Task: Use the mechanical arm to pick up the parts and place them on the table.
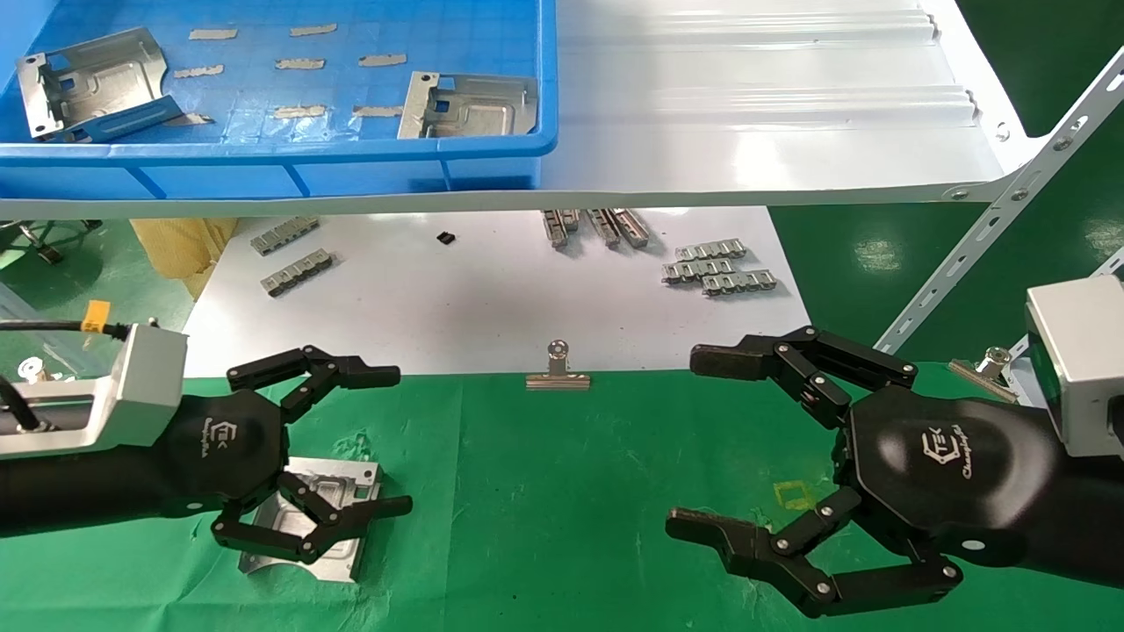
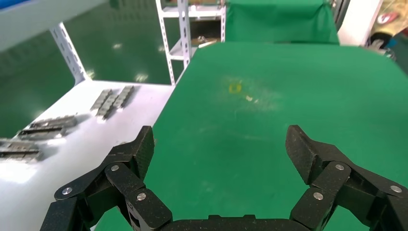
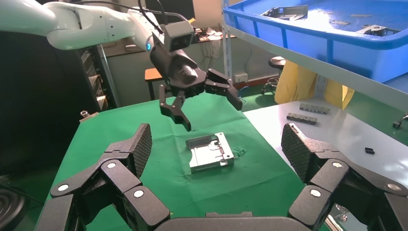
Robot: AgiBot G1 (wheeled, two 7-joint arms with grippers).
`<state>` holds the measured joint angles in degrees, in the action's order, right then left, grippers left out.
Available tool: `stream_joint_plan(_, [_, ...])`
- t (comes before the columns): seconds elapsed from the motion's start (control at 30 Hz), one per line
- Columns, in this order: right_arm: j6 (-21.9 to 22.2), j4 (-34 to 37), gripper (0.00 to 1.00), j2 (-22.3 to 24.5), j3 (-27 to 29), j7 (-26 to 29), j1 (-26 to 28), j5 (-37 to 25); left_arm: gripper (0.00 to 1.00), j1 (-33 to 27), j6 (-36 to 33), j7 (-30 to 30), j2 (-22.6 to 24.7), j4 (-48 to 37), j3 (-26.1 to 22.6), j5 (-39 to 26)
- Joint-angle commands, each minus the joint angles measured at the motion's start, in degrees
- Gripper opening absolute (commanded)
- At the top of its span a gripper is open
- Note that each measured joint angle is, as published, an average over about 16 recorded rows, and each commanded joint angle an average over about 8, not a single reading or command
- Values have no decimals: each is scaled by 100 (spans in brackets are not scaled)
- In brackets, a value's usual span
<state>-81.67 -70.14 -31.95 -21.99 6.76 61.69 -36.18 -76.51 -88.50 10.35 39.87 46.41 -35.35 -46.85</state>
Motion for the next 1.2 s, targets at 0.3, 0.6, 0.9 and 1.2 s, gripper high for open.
stream_joint_plan(0.3, [0, 0, 100, 0, 0, 0, 0, 0, 100, 534, 100, -753, -173, 970, 690, 178])
stream_joint_plan(0.6, [0, 0, 100, 0, 0, 0, 0, 0, 100, 1013, 190, -1431, -328, 1842, 1310, 338])
stream_joint_plan(0.9, [0, 0, 100, 0, 0, 0, 0, 0, 100, 1456, 271, -2051, -472, 2646, 1883, 487])
stream_joint_plan(1.2, [2, 1, 100, 1, 0, 0, -1, 0, 100, 1595, 298, -2186, -519, 2897, 2064, 543])
